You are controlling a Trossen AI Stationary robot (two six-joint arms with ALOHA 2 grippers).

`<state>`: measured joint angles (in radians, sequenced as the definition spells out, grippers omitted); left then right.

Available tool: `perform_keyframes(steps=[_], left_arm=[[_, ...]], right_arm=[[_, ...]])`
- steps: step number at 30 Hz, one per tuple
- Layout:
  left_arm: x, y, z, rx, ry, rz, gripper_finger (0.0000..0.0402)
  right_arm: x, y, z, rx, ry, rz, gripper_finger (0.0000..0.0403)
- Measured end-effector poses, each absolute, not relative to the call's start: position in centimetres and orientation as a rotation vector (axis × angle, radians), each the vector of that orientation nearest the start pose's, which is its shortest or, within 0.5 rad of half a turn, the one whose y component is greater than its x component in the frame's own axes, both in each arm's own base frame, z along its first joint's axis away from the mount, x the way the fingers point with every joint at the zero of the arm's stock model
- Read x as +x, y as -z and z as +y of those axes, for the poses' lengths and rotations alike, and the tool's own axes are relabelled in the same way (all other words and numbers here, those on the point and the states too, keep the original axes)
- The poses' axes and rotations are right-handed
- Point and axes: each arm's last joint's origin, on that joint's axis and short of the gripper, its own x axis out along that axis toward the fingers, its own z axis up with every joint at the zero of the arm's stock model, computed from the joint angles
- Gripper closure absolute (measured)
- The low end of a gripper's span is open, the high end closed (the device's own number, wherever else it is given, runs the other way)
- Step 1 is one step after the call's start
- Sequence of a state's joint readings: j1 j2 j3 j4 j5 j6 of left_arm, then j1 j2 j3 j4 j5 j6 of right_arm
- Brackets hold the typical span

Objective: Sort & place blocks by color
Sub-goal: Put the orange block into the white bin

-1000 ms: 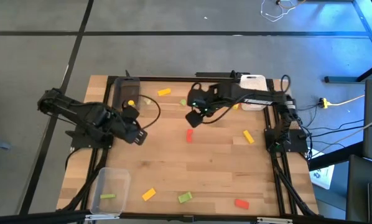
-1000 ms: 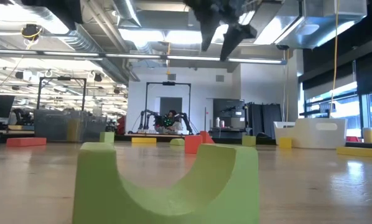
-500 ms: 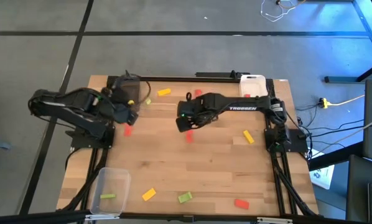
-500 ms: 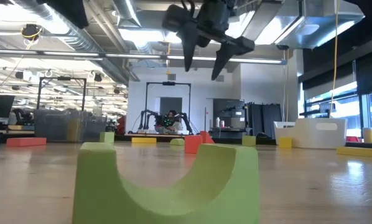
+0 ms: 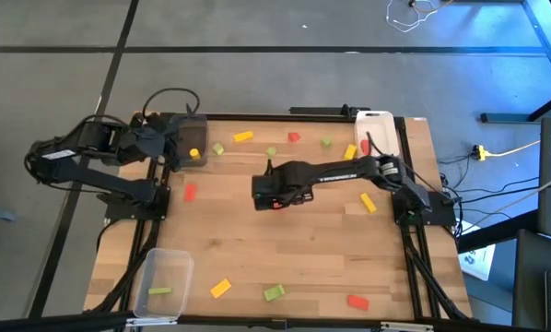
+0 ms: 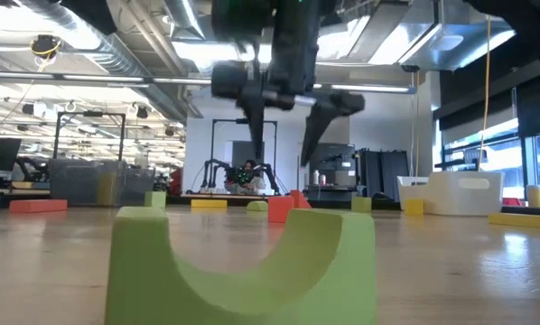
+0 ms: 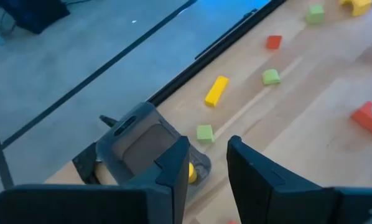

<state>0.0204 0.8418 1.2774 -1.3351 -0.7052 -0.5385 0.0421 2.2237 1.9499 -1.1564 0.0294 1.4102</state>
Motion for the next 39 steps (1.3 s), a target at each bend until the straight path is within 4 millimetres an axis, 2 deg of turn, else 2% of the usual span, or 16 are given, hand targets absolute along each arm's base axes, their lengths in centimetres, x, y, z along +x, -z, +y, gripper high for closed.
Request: perform_keyframes(steps=[8, 12, 19, 23, 26, 29, 30, 35, 39], left_arm=[[9.8, -38.7, 2.1, -0.116, -0.827, 0.705, 0.0304], [9.8, -38.7, 2.1, -0.092, -0.808, 0.720, 0.0304], [9.8, -38.7, 2.1, -0.083, -0.804, 0.724, 0.0304], [9.8, -38.7, 2.1, -0.081, -0.804, 0.725, 0.0304], [9.8, -38.7, 2.1, -0.056, -0.793, 0.736, 0.0304], [9.8, -38.7, 2.1, -0.033, -0.784, 0.745, 0.0304], [9.8, -38.7, 2.1, -0.034, -0.784, 0.745, 0.0304], [9.8, -38.7, 2.1, -0.034, -0.785, 0.745, 0.0304], [9.8, -38.7, 2.1, -0.034, -0.785, 0.745, 0.0304]], right_arm=[[45.7, -16.5, 0.8, 1.073, 1.047, 1.213, 0.0130], [46.8, -14.7, 0.2, 1.049, 0.984, 1.201, 0.0130], [47.4, -13.2, -0.5, 1.083, 0.996, 1.184, 0.0138], [47.2, -13.1, -0.6, 1.060, 0.999, 1.209, 0.0186], [47.0, -13.0, -1.0, 1.025, 0.978, 1.239, 0.0253], [47.0, -13.0, -1.4, 1.015, 0.979, 1.244, 0.0337], [47.0, -13.0, -1.5, 1.010, 0.979, 1.243, 0.0350], [46.9, -13.2, -2.3, 0.962, 0.927, 1.266, 0.0350], [46.7, -14.1, -3.2, 0.950, 0.914, 1.292, 0.0350]])
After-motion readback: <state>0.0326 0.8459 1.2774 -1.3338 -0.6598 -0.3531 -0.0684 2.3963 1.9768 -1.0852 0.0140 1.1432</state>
